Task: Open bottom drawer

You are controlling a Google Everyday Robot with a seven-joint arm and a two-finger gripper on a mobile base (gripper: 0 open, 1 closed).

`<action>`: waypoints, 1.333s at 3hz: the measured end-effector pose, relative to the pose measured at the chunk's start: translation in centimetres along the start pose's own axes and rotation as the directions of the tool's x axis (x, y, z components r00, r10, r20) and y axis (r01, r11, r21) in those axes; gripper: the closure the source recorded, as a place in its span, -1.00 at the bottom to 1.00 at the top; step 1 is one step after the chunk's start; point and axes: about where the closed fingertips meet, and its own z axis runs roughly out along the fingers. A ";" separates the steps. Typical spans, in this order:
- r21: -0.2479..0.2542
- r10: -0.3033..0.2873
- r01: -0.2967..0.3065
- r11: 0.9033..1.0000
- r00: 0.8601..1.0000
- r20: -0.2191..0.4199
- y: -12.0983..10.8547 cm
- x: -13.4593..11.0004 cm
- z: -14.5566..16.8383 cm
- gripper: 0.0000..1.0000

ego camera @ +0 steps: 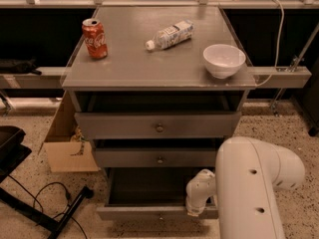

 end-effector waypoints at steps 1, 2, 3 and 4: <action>0.000 0.000 0.000 1.000 1.000 0.000 -0.2 -0.2 0.0 1.00; -0.004 0.000 0.000 1.000 1.000 0.001 -0.3 -0.3 -0.1 1.00; -0.012 0.001 -0.001 1.000 1.000 0.004 -0.2 -0.3 -0.4 0.54; -0.012 0.001 -0.001 1.000 1.000 0.004 -0.2 -0.3 -0.4 0.08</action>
Offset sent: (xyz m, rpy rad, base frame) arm -0.1999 -0.1012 0.0231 0.0664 0.3737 -0.0602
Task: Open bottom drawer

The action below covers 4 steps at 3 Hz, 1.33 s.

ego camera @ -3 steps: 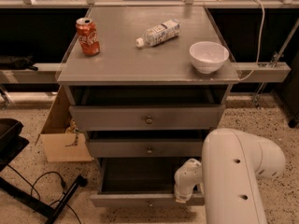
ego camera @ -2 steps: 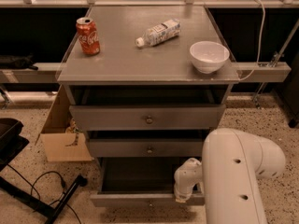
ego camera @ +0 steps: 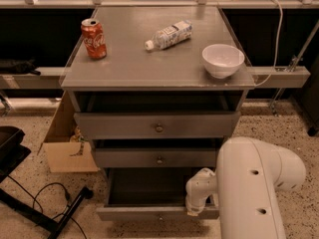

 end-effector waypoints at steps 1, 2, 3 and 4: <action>0.000 0.000 0.000 1.000 1.000 0.000 0.0 0.0 0.0 -0.39; 0.000 0.000 0.000 1.000 1.000 0.000 -0.2 0.0 0.0 -0.85; 0.013 -0.063 0.062 0.998 0.997 0.036 0.2 0.1 -2.4 -1.00; 0.106 -0.156 0.146 0.984 0.984 0.092 0.5 0.3 -8.1 -1.00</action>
Offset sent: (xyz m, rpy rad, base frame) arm 0.0006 -0.0001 0.0140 0.0961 -0.0233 0.0656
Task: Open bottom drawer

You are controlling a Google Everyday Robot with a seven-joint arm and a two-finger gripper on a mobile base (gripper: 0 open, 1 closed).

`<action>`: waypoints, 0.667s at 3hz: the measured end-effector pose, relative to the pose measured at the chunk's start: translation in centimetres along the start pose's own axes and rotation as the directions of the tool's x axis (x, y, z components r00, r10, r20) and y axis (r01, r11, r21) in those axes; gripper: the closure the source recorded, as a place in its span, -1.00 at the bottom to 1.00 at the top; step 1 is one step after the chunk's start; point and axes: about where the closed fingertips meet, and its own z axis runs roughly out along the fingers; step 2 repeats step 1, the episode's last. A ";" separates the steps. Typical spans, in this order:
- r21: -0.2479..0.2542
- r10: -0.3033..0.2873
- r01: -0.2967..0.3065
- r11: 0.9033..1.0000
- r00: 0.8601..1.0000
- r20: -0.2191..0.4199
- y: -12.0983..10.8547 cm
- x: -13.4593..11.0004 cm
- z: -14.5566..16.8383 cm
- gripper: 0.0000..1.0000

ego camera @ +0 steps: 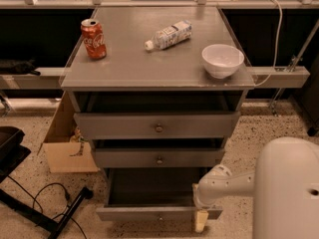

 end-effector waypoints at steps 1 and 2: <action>0.092 -0.077 0.076 0.993 0.997 0.007 2.0 0.4 -5.9 -1.00; 0.092 -0.077 0.076 0.993 0.997 0.007 2.0 0.4 -5.9 -1.00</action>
Offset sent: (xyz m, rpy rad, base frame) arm 0.0000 0.0000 0.0000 0.0000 0.0000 0.0000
